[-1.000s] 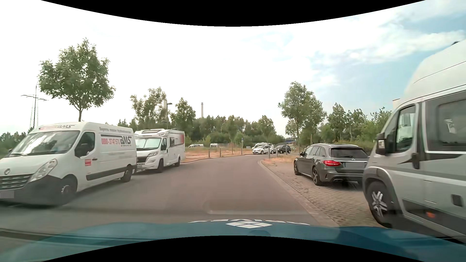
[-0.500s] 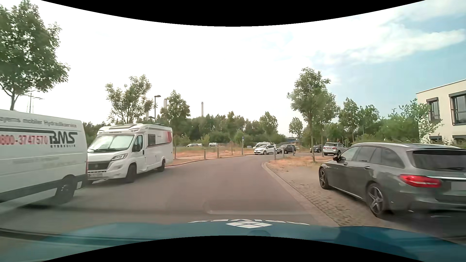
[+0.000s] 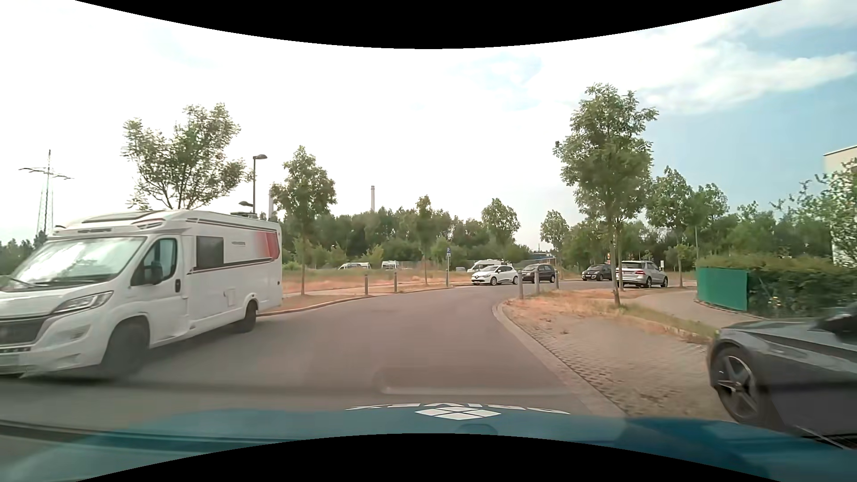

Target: Follow the waypoints while adhering to traffic rules and regulations

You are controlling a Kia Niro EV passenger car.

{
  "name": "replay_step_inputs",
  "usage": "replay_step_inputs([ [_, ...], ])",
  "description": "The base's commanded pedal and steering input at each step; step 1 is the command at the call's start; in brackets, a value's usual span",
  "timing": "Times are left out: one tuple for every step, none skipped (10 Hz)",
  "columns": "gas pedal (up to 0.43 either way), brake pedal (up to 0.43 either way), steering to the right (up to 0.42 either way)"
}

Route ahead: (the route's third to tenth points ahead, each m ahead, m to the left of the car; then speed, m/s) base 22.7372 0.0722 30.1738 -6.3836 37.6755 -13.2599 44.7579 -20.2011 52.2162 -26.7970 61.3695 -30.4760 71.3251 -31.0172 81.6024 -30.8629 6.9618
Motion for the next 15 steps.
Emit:
replay_step_inputs([
  [0.118, 0.000, -0.008],
  [0.118, 0.000, -0.008],
  [0.118, 0.000, -0.008],
  [0.118, 0.000, -0.008],
  [0.118, 0.000, -0.008],
  [0.118, 0.000, -0.008],
  [0.118, 0.000, -0.007],
  [0.118, 0.000, -0.007],
  [0.118, 0.000, -0.006],
  [0.118, 0.000, -0.003],
  [0.118, 0.000, 0.000],
  [0.118, 0.000, 0.006],
  [0.118, 0.000, 0.018],
  [0.130, 0.000, 0.032],
  [0.138, 0.000, 0.049],
])
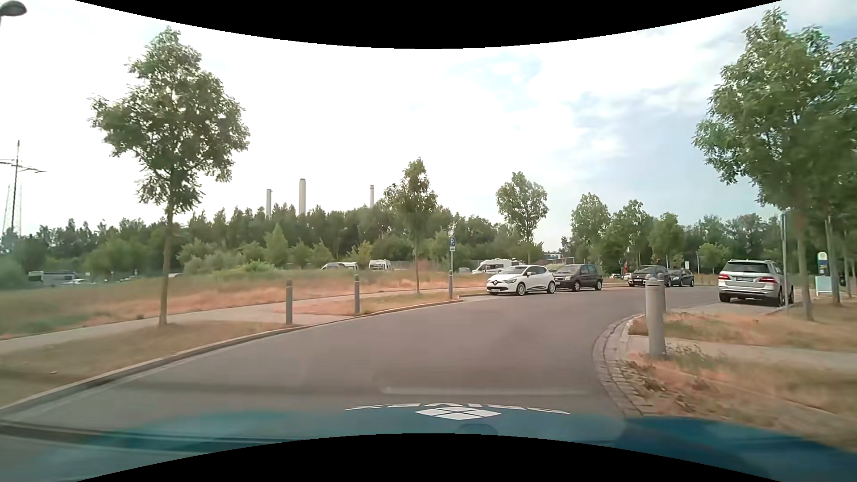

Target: Follow the waypoints while adhering to traffic rules and regulations

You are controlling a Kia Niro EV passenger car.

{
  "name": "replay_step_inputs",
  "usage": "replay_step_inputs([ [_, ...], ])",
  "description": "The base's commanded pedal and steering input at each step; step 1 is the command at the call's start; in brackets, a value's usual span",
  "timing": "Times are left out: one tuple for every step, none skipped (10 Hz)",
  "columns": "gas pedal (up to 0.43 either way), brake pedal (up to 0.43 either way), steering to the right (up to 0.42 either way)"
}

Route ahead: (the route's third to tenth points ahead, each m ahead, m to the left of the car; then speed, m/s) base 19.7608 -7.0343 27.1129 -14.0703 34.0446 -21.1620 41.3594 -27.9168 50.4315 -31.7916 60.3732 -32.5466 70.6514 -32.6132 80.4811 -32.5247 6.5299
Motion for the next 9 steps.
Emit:
replay_step_inputs([
  [0.150, 0.000, 0.068],
  [0.150, 0.000, 0.087],
  [0.150, 0.000, 0.100],
  [0.150, 0.000, 0.120],
  [0.150, 0.000, 0.142],
  [0.150, 0.000, 0.165],
  [0.150, 0.000, 0.190],
  [0.150, 0.000, 0.209],
  [0.150, 0.000, 0.224],
])
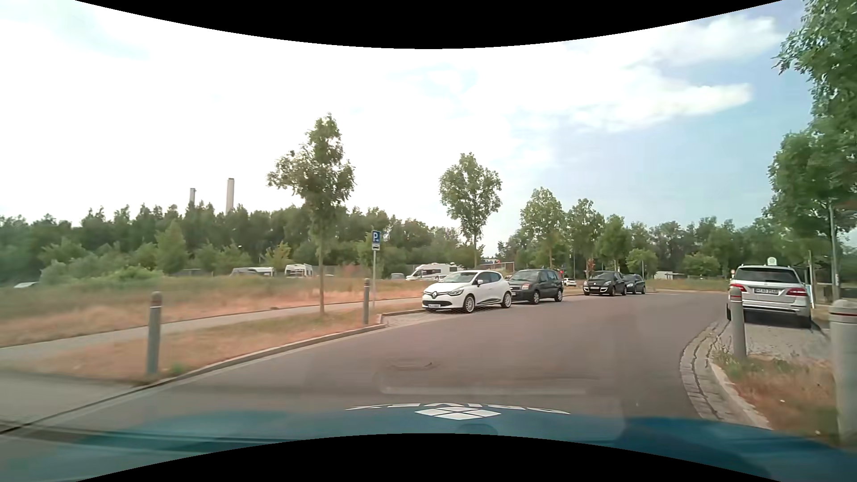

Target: Follow the waypoints while adhering to traffic rules and regulations

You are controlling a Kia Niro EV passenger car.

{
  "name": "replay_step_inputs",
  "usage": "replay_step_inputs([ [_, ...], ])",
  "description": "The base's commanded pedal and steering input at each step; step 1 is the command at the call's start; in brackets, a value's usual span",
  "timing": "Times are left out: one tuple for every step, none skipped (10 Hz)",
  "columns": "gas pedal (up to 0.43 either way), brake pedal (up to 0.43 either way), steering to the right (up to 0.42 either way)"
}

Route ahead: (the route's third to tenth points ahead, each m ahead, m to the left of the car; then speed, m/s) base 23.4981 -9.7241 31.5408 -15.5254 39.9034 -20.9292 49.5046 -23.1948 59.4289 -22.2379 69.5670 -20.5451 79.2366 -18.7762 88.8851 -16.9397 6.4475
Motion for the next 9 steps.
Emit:
replay_step_inputs([
  [0.150, 0.000, 0.232],
  [0.150, 0.000, 0.234],
  [0.150, 0.000, 0.231],
  [0.150, 0.000, 0.227],
  [0.150, 0.000, 0.224],
  [0.150, 0.000, 0.222],
  [0.150, 0.000, 0.220],
  [0.150, 0.000, 0.217],
  [0.150, 0.000, 0.214],
])
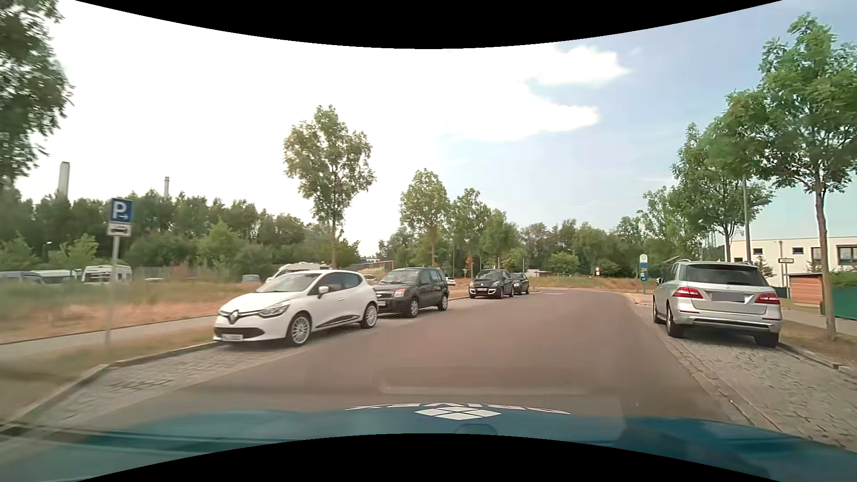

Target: Follow the waypoints while adhering to traffic rules and regulations

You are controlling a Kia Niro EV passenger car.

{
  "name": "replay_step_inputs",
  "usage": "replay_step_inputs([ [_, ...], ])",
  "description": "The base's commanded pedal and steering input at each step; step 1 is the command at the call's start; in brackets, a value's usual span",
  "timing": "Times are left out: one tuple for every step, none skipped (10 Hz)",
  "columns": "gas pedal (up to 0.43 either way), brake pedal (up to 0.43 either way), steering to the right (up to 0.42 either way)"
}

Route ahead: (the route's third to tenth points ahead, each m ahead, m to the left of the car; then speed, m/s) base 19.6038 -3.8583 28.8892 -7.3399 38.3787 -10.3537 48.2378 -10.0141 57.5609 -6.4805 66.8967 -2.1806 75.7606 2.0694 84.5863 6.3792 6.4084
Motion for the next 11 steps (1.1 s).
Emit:
replay_step_inputs([
  [0.150, 0.000, 0.210],
  [0.150, 0.000, 0.207],
  [0.150, 0.000, 0.199],
  [0.150, 0.000, 0.191],
  [0.150, 0.000, 0.183],
  [0.150, 0.000, 0.174],
  [0.150, 0.000, 0.166],
  [0.150, 0.000, 0.155],
  [0.150, 0.000, 0.145],
  [0.150, 0.000, 0.137],
  [0.150, 0.000, 0.124],
])
